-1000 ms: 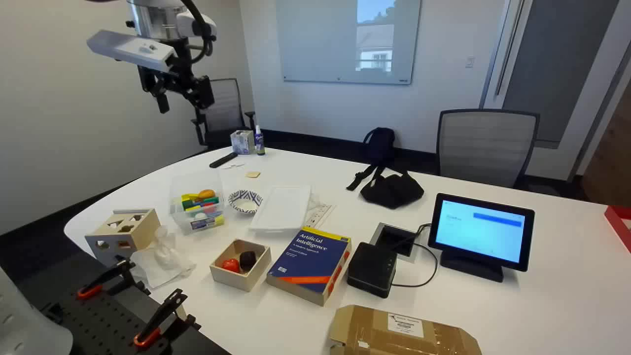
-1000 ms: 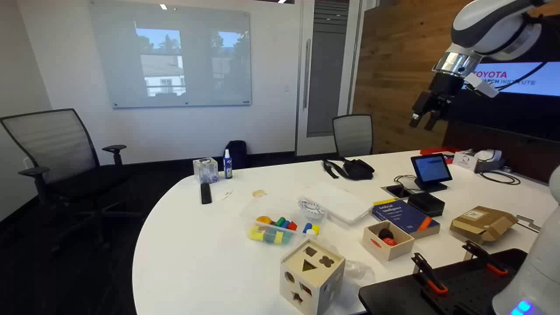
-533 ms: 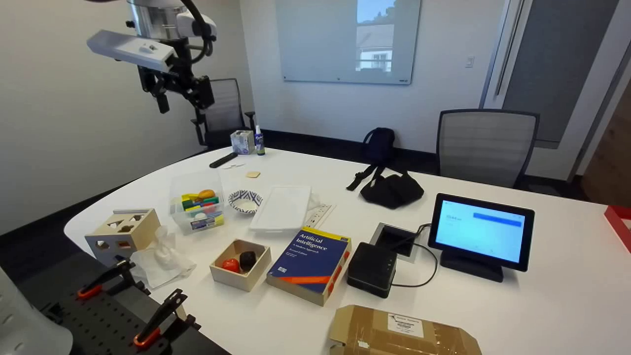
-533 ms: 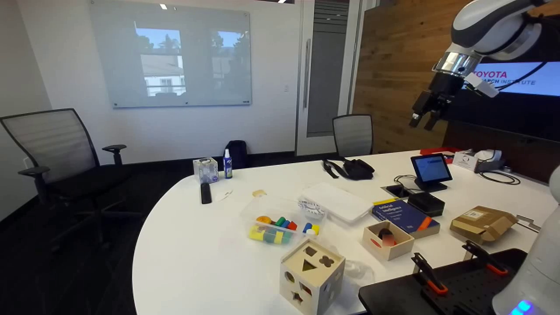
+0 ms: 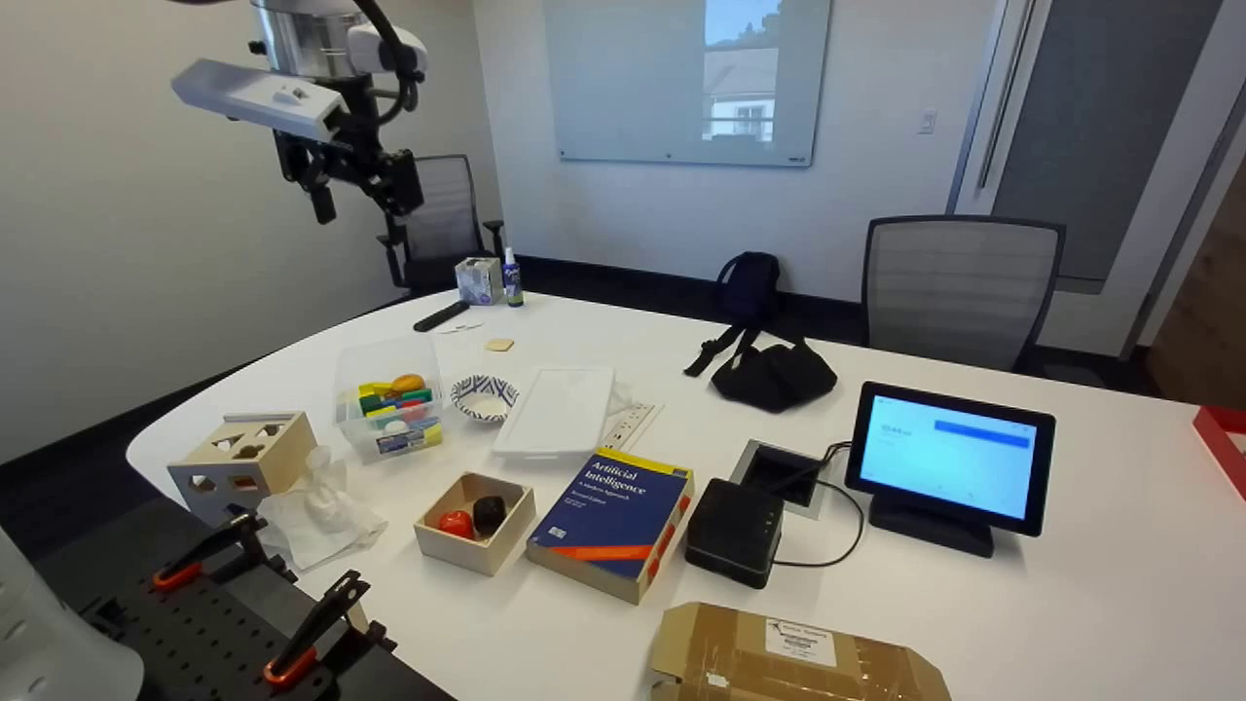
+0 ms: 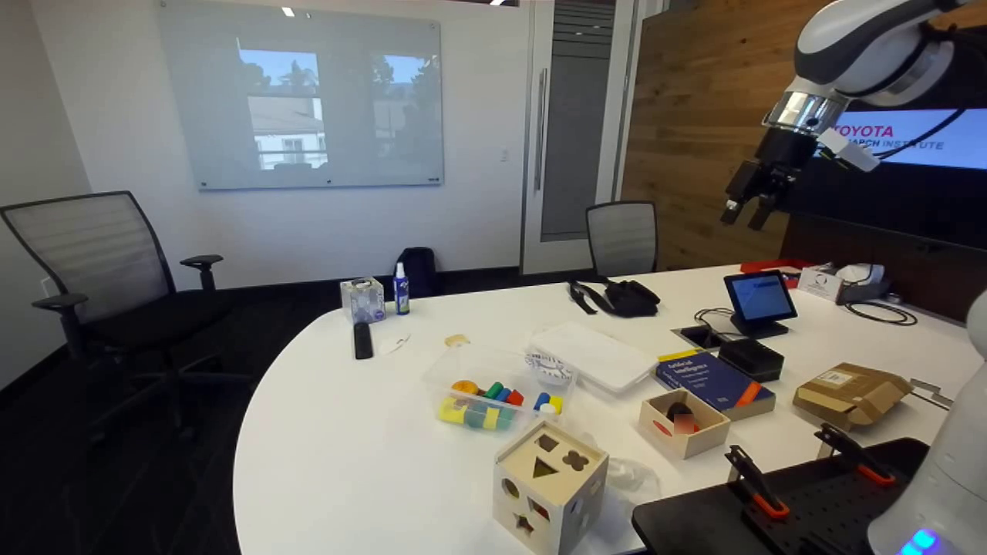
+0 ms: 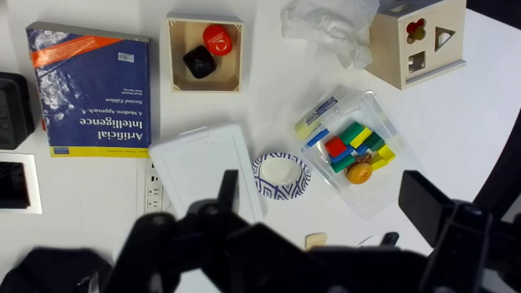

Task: Slide the lid on the wooden toy box to the left.

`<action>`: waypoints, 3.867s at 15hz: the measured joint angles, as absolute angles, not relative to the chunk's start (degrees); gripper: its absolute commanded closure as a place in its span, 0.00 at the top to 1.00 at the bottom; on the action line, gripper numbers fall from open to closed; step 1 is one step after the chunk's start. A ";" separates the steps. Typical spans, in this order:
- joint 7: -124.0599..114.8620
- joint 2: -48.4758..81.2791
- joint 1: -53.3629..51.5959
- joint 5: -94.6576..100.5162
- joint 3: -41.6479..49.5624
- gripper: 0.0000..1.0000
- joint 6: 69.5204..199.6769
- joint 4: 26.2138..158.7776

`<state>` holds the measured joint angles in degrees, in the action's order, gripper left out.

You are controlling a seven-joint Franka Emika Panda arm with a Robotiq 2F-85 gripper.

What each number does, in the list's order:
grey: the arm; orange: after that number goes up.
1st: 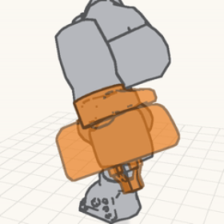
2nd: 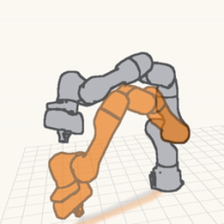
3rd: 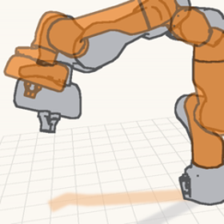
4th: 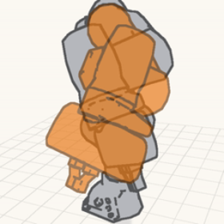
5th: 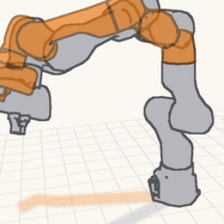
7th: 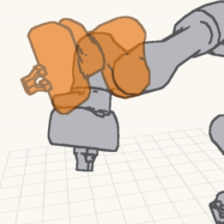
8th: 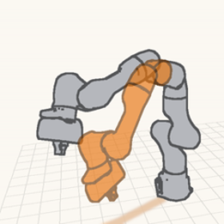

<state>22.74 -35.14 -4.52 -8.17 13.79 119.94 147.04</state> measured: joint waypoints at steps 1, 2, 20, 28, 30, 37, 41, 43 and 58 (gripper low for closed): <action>21.50 -34.97 -4.19 -8.17 13.05 1.00 120.35 147.05; 19.75 -34.78 -3.98 -8.17 12.04 1.00 120.91 147.09; -29.29 -28.07 -12.80 -13.88 -23.11 1.00 138.71 155.14; -45.69 -17.16 -14.21 -12.05 -32.05 1.00 148.67 155.28; -50.06 -14.08 -14.22 -10.51 -33.29 1.00 152.42 155.63; -76.76 -8.82 -8.81 6.80 -41.43 1.00 159.58 158.00; -91.41 -7.81 -4.09 17.60 -46.07 1.00 160.00 158.40; -97.87 -6.63 -1.64 23.40 -47.83 1.00 161.41 158.41; -137.94 18.34 4.67 82.05 -40.96 1.00 164.82 145.71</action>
<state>-137.94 18.34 4.67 82.05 -40.96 164.82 145.71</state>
